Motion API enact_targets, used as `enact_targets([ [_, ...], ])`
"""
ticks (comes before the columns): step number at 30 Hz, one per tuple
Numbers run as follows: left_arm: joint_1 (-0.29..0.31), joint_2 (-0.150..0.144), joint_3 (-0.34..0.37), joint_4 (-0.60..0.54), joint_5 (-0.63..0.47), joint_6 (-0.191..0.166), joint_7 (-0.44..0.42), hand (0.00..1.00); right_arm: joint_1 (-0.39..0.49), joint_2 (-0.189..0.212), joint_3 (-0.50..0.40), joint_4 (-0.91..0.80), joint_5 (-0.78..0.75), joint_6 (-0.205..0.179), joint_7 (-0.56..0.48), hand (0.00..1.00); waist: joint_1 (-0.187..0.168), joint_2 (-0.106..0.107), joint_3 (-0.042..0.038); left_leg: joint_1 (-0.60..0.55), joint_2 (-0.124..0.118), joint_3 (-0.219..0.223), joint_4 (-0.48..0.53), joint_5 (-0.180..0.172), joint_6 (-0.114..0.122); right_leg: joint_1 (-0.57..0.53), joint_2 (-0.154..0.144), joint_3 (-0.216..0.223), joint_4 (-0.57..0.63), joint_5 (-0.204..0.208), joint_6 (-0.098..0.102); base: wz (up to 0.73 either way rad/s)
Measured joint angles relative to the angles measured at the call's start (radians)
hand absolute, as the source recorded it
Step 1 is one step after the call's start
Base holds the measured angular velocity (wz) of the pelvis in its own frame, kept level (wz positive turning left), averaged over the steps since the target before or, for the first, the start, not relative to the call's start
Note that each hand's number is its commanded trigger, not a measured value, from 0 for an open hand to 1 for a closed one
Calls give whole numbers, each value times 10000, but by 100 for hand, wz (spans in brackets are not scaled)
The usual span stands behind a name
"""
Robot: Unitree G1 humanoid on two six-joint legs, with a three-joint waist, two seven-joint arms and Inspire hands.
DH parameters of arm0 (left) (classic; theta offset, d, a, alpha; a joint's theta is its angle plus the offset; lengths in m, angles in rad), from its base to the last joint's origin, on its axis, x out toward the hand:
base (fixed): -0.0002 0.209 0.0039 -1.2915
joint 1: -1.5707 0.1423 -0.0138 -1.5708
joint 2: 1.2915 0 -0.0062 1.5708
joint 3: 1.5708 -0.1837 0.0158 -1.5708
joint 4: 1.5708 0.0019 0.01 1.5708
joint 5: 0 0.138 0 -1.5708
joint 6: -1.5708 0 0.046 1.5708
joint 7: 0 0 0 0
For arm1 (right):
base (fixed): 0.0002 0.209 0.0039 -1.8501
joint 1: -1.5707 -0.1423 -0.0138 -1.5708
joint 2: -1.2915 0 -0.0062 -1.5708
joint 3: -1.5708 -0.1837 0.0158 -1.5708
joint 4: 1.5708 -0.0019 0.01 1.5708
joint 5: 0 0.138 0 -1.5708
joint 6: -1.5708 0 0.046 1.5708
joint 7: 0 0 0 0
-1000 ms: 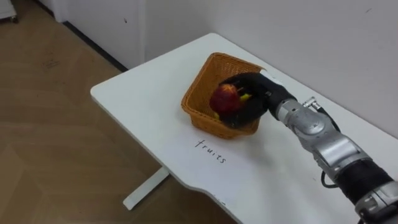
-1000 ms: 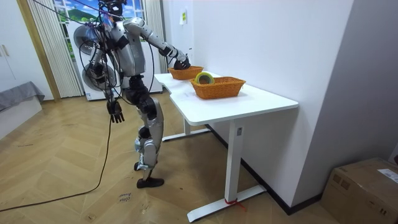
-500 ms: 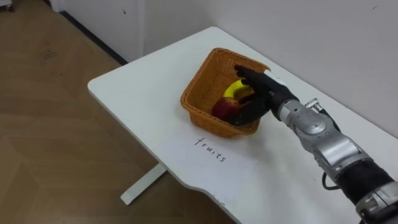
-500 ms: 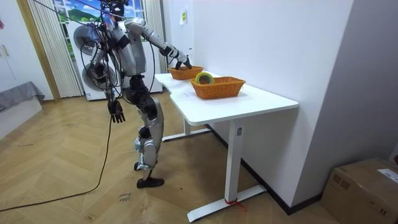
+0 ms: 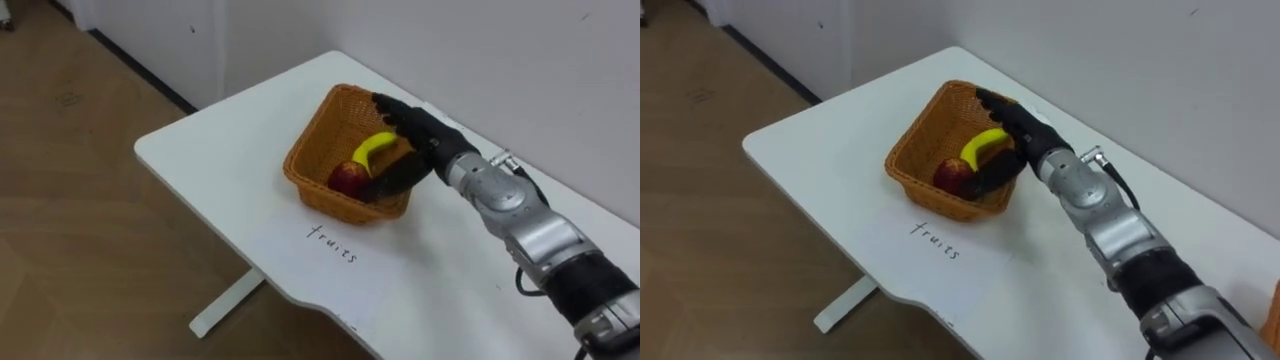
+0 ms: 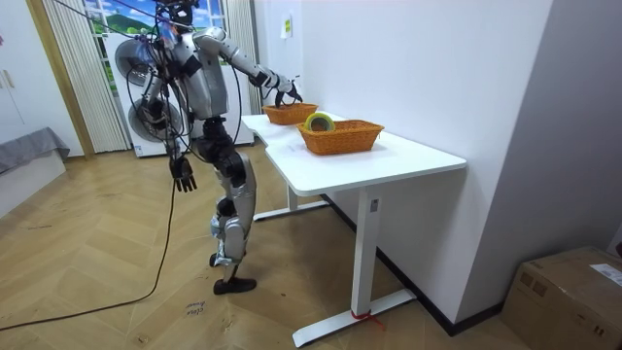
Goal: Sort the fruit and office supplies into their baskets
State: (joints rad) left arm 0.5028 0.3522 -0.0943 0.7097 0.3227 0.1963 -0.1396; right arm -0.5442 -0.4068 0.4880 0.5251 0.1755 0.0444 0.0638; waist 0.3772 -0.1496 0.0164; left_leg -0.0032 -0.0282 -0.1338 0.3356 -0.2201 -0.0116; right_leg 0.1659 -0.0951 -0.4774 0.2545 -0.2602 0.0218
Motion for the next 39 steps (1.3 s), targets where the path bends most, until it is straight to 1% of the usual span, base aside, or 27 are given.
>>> enact_targets([
  [1,5,-63,23,-2,-3,-16,-1,0,0,-86,-4,-97,-134,0,0,0,-102,54,-30,28,9,35,-10,-1,2,2,14,99,17,12,-7,-5],
  [3,37,-183,29,11,-3,-17,0,0,0,-255,-15,-409,-343,1,2,0,-204,165,-32,178,17,139,-135,5,10,32,-3,238,45,16,-5,-18],
  [4,95,-250,42,13,-3,-17,3,0,3,-280,-135,-598,-441,1,2,0,-301,225,-58,287,31,244,-224,8,14,37,-11,389,50,15,-5,-25],
  [6,170,-304,79,9,5,-17,-2,0,5,-287,-426,-970,-669,1,2,0,-482,248,-66,428,41,354,-376,30,27,71,-19,510,46,13,-2,-24],
  [8,169,-325,170,10,-2,-18,1,0,21,-355,-799,-1421,-658,2,-12,0,-714,205,-96,496,64,480,-482,29,28,84,-16,613,20,9,3,-20],
  [10,105,-328,205,86,-33,-55,50,0,26,-595,-1084,-2100,-592,-6,-316,0,-961,134,-147,758,67,658,-691,62,57,98,-53,772,37,9,7,-20],
  [12,-22,-348,213,170,-30,-72,89,0,23,-796,-1334,-2375,-469,-31,-587,0,-1063,132,-148,999,84,775,-804,64,64,191,-53,923,33,19,24,-25],
  [13,-82,-347,220,165,-29,-83,158,0,26,-942,-1440,-2480,-354,-15,-725,0,-1283,123,-150,1040,80,816,-853,60,72,272,-60,930,32,27,39,-9],
  [15,-191,-362,220,170,-10,-135,250,0,31,-1130,-1746,-2846,-277,0,-818,0,-1571,116,-155,1038,82,853,-1004,53,84,261,-66,954,35,28,43,-8],
  [16,-270,-425,332,165,-7,-140,269,0,31,-1215,-1988,-3125,-281,4,-866,0,-1727,132,-144,1039,124,1032,-1016,57,89,212,-47,1094,28,32,46,-25],
  [17,-285,-476,436,165,-7,-140,294,0,32,-1215,-2101,-3256,-258,6,-915,0,-1820,139,-139,1039,138,1078,-1015,56,89,197,-37,1132,21,34,47,-23],
  [18,-314,-504,470,166,-12,-138,345,0,32,-1215,-2291,-3482,-273,3,-986,0,-2070,146,-137,1052,151,1115,-1002,57,88,165,-29,1165,19,35,45,-17],
  [19,-368,-541,474,167,-9,-138,414,0,32,-1223,-2484,-3544,-284,-6,-1026,0,-2213,167,-136,1153,169,1201,-994,57,87,111,-12,1247,3,42,39,-18],
  [22,-546,-627,473,171,11,-148,481,0,130,-1250,-2853,-3544,-280,-2,-1223,0,-2500,219,-119,1219,202,1371,-1036,56,87,74,30,1497,1,66,42,-22],
  [23,-632,-673,492,179,67,-183,504,0,215,-1277,-3074,-3550,-266,-2,-1301,0,-2551,262,-105,1304,239,1546,-1139,56,86,19,63,1670,7,92,27,-39],
  [24,-726,-674,508,184,66,-225,504,0,244,-1304,-3179,-3553,-217,0,-1373,0,-2654,302,-137,1337,289,1726,-1225,56,86,-72,91,1792,33,117,8,-48],
  [26,-815,-669,590,278,63,-225,504,0,244,-1409,-3374,-3571,-193,0,-1373,0,-2937,333,-166,1399,333,1893,-1309,58,82,-146,134,2009,38,134,-11,-35],
  [27,-957,-666,602,437,56,-225,504,0,248,-1483,-3579,-3584,-231,0,-1394,0,-3039,366,-198,1464,364,2053,-1334,57,80,-185,161,2161,45,140,-21,-40],
  [28,-1054,-662,607,563,34,-241,504,0,255,-1579,-3739,-3607,-231,-2,-1469,0,-3115,402,-202,1554,401,2203,-1359,52,74,-188,202,2351,37,166,-35,-40],
  [30,-1223,-624,615,755,28,-299,505,0,398,-1654,-4068,-3654,-234,-4,-1629,0,-3287,435,-191,1651,457,2424,-1378,45,64,-194,254,2565,27,199,-58,-37],
  [32,-1375,-622,676,897,28,-336,534,0,689,-1783,-4286,-3751,-205,-4,-1747,0,-3450,443,-186,1707,503,2577,-1383,31,41,-205,296,2686,31,210,-73,-30],
  [34,-1471,-628,709,946,23,-454,678,0,1048,-1801,-4551,-3919,-73,-4,-1838,0,-3732,417,-197,1709,589,2852,-1395,8,3,-345,384,2915,41,249,-133,-33],
  [35,-1493,-628,726,949,24,-470,694,0,1137,-1801,-4630,-3942,43,-4,-1843,0,-3745,420,-196,1713,621,2943,-1408,0,-11,-397,421,3010,48,264,-153,-45],
  [36,-1592,-635,796,958,35,-505,701,0,1396,-1801,-4931,-4039,211,-4,-1862,0,-3810,423,-197,1725,711,3164,-1410,-27,-53,-489,496,3167,39,325,-200,-47],
  [37,-1681,-650,922,957,34,-550,708,0,1719,-1801,-5254,-4207,324,-4,-1946,0,-3817,426,-194,1728,780,3279,-1414,-45,-83,-549,566,3283,28,393,-233,-44],
  [38,-1705,-649,953,960,33,-572,719,0,1836,-1801,-5399,-4248,417,-8,-1980,0,-3839,435,-188,1732,815,3334,-1414,-58,-99,-569,598,3309,27,420,-242,-37],
  [39,-1741,-651,1020,972,33,-659,731,0,1972,-1801,-5635,-4241,533,-8,-2082,0,-3955,430,-190,1766,867,3509,-1423,-75,-126,-613,650,3396,32,451,-263,-31],
])
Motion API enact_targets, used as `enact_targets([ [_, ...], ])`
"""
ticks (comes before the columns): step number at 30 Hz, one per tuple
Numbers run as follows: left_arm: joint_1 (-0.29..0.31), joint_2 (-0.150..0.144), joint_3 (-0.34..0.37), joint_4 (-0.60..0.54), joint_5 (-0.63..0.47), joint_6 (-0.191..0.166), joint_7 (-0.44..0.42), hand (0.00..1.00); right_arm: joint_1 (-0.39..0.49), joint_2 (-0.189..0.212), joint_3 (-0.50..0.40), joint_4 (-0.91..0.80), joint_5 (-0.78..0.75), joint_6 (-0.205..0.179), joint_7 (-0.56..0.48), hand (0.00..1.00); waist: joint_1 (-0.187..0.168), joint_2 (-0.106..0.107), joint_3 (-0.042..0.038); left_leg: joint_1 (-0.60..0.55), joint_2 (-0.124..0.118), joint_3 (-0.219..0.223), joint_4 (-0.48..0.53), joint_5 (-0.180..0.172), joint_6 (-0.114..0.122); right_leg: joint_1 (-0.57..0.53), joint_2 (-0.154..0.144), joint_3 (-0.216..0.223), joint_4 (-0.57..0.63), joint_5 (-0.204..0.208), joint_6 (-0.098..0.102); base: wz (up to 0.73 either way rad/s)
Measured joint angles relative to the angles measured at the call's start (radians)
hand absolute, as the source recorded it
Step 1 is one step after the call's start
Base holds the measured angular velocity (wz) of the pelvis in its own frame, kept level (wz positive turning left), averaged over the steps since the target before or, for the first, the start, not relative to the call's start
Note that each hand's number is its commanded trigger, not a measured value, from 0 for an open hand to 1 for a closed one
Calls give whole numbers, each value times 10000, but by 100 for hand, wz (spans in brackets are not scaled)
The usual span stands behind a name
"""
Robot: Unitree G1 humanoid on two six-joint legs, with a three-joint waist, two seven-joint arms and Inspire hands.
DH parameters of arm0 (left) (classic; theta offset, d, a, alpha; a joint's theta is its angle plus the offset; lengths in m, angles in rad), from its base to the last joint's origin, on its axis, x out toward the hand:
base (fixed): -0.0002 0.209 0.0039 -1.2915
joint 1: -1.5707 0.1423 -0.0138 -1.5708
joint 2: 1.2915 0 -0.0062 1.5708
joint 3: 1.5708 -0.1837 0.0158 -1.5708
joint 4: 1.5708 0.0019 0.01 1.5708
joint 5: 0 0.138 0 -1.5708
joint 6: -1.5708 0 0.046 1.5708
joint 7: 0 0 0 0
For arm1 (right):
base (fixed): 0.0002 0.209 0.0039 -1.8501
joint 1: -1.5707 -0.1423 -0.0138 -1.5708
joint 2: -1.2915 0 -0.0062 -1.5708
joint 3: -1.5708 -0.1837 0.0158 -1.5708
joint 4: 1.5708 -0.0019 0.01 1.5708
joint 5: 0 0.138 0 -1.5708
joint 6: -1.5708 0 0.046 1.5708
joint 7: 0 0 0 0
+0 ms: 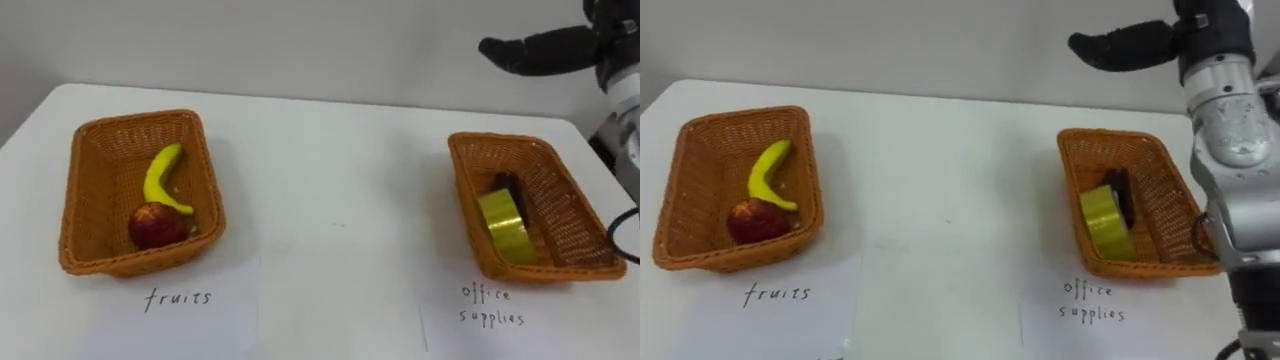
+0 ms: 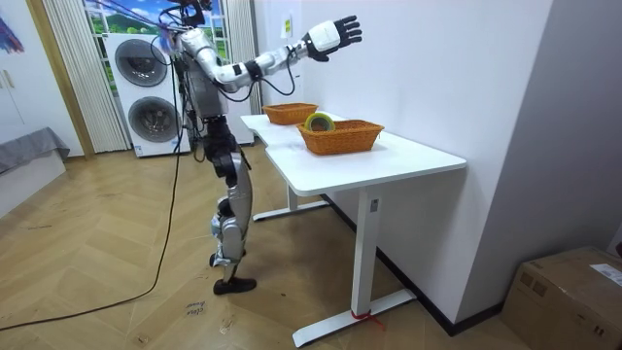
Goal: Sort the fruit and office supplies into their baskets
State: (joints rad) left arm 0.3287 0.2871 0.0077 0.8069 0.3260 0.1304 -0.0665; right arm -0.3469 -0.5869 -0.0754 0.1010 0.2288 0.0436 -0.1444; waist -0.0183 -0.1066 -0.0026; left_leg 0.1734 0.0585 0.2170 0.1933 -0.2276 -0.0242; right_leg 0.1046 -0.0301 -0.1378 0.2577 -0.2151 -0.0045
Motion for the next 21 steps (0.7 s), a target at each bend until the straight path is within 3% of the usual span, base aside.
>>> enact_targets([
  [3,-62,-8,77,191,-63,-249,222,0,132,-6,-573,63,304,-28,-437,0,-303,45,31,140,84,252,-111,-21,-41,-22,73,24,-1,48,-47,-29],
  [5,-44,-6,83,283,-173,-294,424,0,245,-6,-846,64,676,-83,-783,0,-405,78,36,232,173,464,-117,-59,-102,-40,182,215,-15,94,-92,-37],
  [7,-28,-9,86,295,-196,-300,572,0,535,-6,-1265,41,998,-215,-1151,0,-722,84,43,261,248,601,-114,-88,-152,-55,271,311,-63,126,-141,-21],
  [10,-6,-21,119,295,-197,-501,697,0,1010,-5,-1989,21,1289,-333,-1581,0,-879,79,8,266,344,865,-100,-131,-227,-176,404,539,-51,149,-179,-24],
  [17,162,-58,298,359,-337,-679,1093,0,2089,-4,-3332,-162,2406,-660,-2836,0,-1254,173,-37,326,389,1074,-101,-149,-257,-348,461,562,2,159,-198,-20],
  [21,203,-75,319,685,-317,-938,1298,0,3285,16,-3915,-120,3255,-1035,-3436,0,-1420,160,42,415,378,1076,-117,-149,-257,-273,460,584,-38,158,-200,-2],
])
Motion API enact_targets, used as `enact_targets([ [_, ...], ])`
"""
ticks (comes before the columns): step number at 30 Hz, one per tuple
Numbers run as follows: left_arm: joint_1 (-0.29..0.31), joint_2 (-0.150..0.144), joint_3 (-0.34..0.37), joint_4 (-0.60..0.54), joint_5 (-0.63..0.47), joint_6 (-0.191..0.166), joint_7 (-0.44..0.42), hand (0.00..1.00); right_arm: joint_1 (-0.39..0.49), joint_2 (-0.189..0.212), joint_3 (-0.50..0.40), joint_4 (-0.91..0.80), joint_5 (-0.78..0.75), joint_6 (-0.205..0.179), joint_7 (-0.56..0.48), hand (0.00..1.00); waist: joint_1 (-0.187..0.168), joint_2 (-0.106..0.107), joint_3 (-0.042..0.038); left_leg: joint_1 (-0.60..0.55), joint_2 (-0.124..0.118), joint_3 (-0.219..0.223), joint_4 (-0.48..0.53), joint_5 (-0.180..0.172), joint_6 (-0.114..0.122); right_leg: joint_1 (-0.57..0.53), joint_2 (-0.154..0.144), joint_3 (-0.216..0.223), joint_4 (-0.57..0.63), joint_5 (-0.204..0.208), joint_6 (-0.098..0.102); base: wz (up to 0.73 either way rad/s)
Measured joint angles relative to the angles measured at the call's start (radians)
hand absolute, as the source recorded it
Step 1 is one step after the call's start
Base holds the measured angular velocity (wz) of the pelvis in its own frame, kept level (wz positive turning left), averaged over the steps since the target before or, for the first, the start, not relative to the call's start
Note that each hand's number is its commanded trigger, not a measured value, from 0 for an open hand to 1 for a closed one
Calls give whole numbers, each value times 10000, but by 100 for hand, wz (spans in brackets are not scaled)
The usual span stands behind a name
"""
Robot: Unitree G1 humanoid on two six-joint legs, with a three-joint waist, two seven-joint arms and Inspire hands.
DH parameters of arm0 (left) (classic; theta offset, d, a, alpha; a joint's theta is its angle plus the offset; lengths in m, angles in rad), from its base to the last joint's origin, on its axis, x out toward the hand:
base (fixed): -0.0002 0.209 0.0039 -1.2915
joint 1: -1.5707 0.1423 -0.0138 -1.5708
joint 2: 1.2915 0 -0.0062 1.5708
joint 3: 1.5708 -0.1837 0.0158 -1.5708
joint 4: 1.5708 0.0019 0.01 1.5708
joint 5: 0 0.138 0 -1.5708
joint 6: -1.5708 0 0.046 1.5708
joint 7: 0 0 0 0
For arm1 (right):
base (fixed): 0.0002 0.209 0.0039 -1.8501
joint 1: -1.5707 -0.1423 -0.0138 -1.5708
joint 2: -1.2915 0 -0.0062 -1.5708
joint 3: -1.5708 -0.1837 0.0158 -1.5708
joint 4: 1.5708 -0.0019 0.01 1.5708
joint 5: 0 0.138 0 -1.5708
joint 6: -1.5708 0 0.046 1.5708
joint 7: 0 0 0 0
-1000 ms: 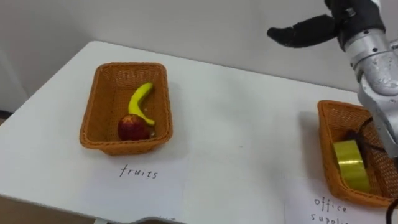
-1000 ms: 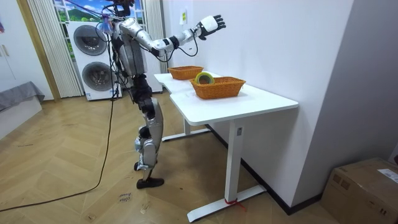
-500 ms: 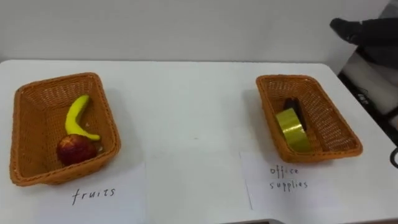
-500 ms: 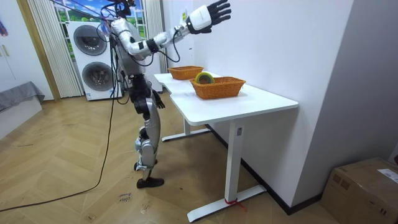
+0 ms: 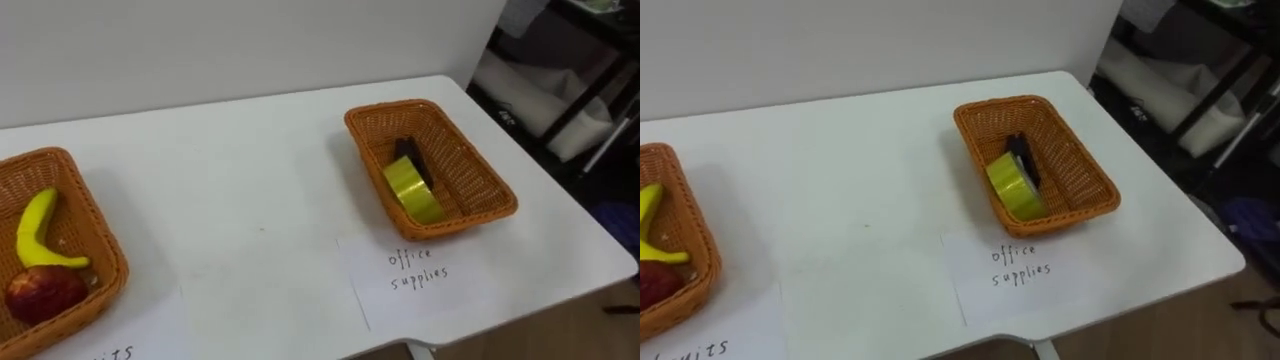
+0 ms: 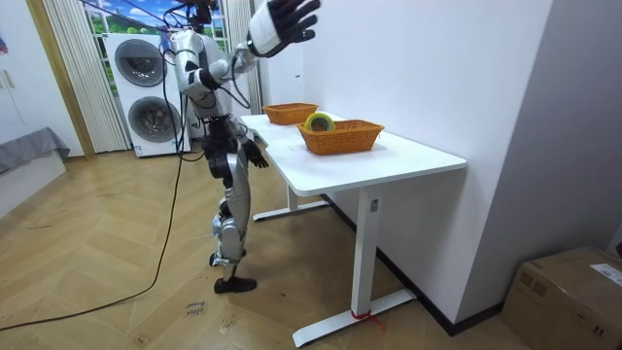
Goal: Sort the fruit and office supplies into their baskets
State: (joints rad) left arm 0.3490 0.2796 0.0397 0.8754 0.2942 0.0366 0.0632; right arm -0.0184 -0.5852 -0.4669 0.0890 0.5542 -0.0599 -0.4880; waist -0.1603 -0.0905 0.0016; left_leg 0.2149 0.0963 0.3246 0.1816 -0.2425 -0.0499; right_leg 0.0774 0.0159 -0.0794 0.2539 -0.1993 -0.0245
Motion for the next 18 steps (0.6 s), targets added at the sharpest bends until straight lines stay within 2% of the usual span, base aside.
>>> enact_targets([
  [1,-23,-27,-7,9,7,-2,13,0,374,5,-112,68,177,-138,-154,0,-22,26,23,-34,-4,0,-1,-3,-4,-51,-5,1,-33,-9,-2,-5],
  [2,-36,-37,-9,9,-11,-7,30,0,557,11,-179,107,283,-155,-227,0,-22,-112,19,-66,-8,2,-1,-11,-12,-88,-6,2,-26,-20,-2,-4],
  [3,-47,-51,-9,9,-66,-10,94,0,811,22,-270,275,397,-155,-377,0,-23,-80,41,-114,-7,3,-8,-22,-20,-157,-1,21,1,-25,-3,-8],
  [8,115,-169,-7,30,-247,-36,243,0,1570,93,-408,988,1172,-360,-937,0,0,75,30,-113,-8,5,-109,-34,-24,-240,74,217,60,-9,-13,-7],
  [11,173,-173,-6,130,-502,-87,334,0,1701,556,-462,1842,1850,-517,-1314,0,-29,91,32,-136,-5,0,-106,-31,-25,-274,82,222,57,-6,-17,-1],
  [13,220,-193,-4,104,-533,-150,411,0,1927,1105,-570,2227,2157,-550,-1688,0,1,103,26,-131,-10,0,-137,-32,-26,-285,90,237,41,-7,-15,0],
  [18,359,-221,169,104,-667,-226,418,0,2216,1696,-569,2996,2619,-673,-2043,0,7,176,-9,-113,-12,4,-156,-32,-27,-284,120,334,10,-6,-15,-4],
])
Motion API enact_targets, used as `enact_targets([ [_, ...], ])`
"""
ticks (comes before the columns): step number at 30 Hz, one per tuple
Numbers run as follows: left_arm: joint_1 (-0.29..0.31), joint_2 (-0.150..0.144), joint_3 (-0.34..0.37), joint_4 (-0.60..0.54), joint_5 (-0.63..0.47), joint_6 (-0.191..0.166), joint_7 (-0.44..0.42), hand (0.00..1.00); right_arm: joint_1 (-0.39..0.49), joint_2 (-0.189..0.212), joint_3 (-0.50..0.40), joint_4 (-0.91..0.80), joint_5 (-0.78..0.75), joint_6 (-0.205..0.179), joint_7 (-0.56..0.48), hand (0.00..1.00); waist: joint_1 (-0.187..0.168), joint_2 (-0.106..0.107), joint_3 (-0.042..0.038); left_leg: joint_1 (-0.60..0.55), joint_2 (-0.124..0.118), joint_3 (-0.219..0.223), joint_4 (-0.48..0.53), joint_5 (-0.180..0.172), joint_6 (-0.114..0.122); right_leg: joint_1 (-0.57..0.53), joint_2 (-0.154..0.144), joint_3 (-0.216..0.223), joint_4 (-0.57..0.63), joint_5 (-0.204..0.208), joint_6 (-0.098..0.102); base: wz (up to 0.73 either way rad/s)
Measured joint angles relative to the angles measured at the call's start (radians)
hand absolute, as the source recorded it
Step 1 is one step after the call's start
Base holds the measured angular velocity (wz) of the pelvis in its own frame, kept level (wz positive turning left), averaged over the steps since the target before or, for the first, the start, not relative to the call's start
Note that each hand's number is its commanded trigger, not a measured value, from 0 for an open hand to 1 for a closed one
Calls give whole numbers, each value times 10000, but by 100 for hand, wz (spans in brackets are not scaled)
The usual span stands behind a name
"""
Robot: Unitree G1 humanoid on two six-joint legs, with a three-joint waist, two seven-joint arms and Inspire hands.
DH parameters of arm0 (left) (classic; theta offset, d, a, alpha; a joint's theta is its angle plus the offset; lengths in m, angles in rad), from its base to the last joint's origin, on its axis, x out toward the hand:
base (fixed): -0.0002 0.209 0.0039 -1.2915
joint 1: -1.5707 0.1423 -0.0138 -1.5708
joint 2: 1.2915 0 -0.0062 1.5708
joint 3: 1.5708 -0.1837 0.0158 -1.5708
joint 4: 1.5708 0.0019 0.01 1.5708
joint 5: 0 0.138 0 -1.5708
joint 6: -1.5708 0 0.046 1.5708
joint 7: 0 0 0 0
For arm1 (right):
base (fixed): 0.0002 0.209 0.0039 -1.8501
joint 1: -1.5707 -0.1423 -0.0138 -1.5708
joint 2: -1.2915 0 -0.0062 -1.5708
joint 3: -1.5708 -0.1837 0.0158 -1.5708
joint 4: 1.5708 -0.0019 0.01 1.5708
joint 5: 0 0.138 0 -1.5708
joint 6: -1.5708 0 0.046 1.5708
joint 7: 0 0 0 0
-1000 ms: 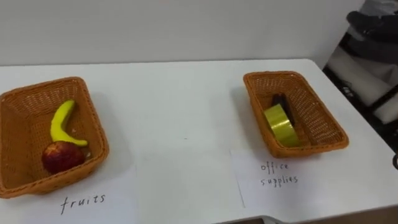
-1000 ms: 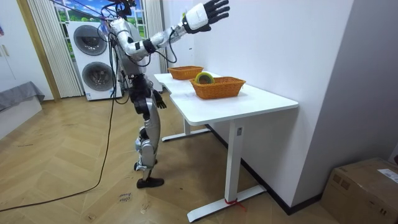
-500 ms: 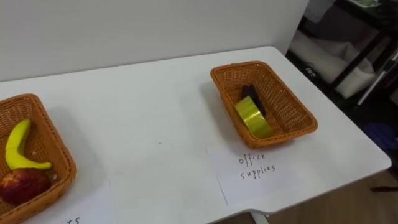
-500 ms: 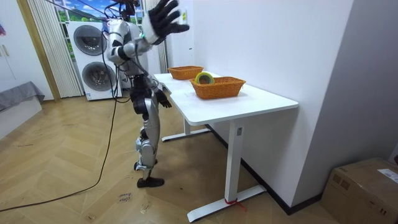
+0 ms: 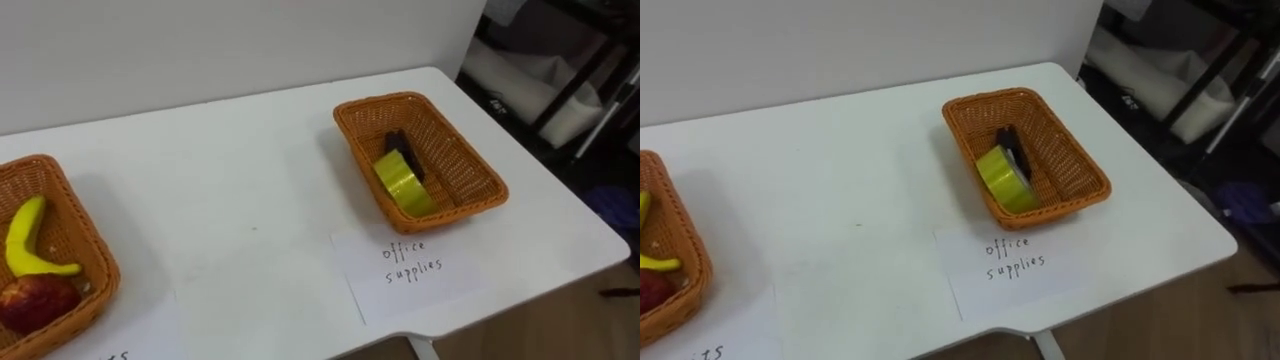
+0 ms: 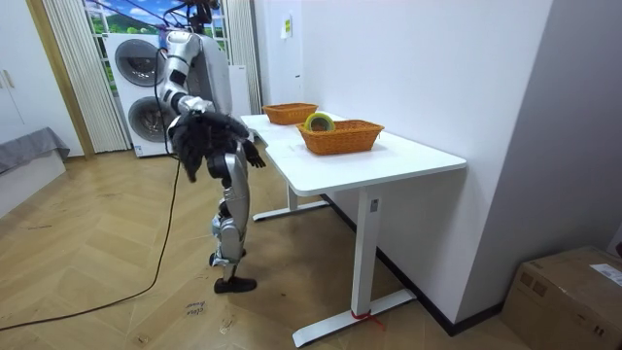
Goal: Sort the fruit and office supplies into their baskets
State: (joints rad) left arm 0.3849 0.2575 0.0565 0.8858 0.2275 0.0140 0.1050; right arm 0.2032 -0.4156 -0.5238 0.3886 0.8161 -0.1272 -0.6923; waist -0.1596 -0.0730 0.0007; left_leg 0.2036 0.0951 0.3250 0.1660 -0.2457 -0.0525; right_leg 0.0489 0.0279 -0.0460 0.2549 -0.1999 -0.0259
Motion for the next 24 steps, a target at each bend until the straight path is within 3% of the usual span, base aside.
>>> enact_targets([
  [3,21,-36,231,18,33,-76,11,0,135,363,4,933,77,-375,-19,0,25,48,-11,6,-1,-1,1,0,0,5,1,25,-22,-2,0,-1],
  [7,-6,-265,227,36,7,-106,10,0,471,1053,4,1991,113,-380,28,0,32,180,-47,18,-31,-12,2,-3,3,-25,-13,63,17,-26,23,-3],
  [17,-6,-521,283,246,-6,-272,-51,0,602,1779,409,3332,151,-514,155,0,78,483,-16,1,-38,-12,12,-7,5,-257,-3,154,248,-90,-6,-4],
  [20,69,-556,227,545,-219,-383,25,0,802,1847,1159,3786,189,-729,255,0,248,501,-13,-15,-30,-17,-2,-19,-8,-301,3,145,329,-90,-25,0],
  [24,247,-764,164,581,-226,-390,319,0,858,2138,2197,4427,158,-729,711,0,312,543,-16,9,-27,-40,2,-31,-20,-315,3,144,367,-116,-46,0],
])
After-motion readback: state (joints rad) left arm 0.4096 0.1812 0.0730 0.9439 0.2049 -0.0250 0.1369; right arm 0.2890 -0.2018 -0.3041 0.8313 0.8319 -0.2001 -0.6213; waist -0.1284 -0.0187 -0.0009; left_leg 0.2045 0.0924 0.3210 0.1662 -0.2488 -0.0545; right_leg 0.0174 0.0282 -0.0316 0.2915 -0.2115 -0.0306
